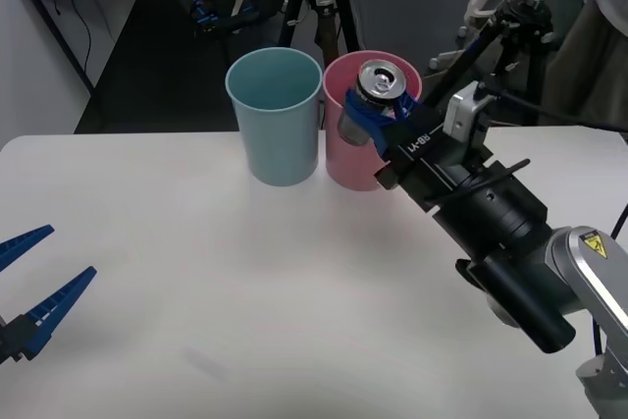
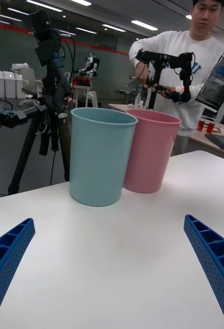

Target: Grasp the object on the table and drop it into the matching bin: aluminum can to the light blue bin, PET bottle to the pink bin.

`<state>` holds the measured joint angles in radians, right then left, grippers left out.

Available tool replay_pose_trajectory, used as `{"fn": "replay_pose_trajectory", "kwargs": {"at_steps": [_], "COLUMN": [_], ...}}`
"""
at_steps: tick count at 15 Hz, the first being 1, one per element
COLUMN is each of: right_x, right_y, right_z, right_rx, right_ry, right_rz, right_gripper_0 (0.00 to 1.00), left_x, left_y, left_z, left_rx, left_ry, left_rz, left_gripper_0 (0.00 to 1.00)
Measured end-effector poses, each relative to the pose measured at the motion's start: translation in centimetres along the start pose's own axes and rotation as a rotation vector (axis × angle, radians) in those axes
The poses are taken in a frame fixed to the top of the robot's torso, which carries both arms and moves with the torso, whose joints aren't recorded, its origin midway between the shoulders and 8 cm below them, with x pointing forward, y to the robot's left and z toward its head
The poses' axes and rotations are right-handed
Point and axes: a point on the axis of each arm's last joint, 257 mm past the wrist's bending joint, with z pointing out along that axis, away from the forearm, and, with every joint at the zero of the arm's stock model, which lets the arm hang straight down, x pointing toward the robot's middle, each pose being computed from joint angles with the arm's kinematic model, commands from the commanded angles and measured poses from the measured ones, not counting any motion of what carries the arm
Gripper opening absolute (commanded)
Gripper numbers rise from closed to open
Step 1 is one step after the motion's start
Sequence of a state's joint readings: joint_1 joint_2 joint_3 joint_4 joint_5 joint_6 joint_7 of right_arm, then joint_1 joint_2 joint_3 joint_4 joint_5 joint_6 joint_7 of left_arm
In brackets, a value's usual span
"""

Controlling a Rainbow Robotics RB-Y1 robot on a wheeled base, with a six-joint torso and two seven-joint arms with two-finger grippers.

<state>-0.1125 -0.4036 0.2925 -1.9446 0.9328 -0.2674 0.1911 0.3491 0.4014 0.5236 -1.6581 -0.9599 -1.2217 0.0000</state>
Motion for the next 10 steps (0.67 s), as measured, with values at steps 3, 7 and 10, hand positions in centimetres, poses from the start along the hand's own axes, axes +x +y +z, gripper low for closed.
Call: {"fn": "replay_pose_trajectory", "kwargs": {"at_steps": [3,7,10], "right_x": [0.3,1.2,1.9], "right_y": [0.8,0.6,0.0], "right_z": [2.1,5.6,8.4], "right_rx": [0.018,0.040,0.068], "right_ry": [0.009,0.010,0.014], "right_rz": [0.005,0.016,0.015], "right_gripper_0": [0.00,0.00,0.00], "left_x": [0.0,0.0,0.0], "left_y": [0.0,0.0,0.0], "left_z": [0.0,0.0,0.0], "left_rx": [0.000,0.000,0.000], "left_ry": [0.000,0.000,0.000], "left_rz": [0.000,0.000,0.000], "left_gripper_0": [1.00,1.00,1.00]}}
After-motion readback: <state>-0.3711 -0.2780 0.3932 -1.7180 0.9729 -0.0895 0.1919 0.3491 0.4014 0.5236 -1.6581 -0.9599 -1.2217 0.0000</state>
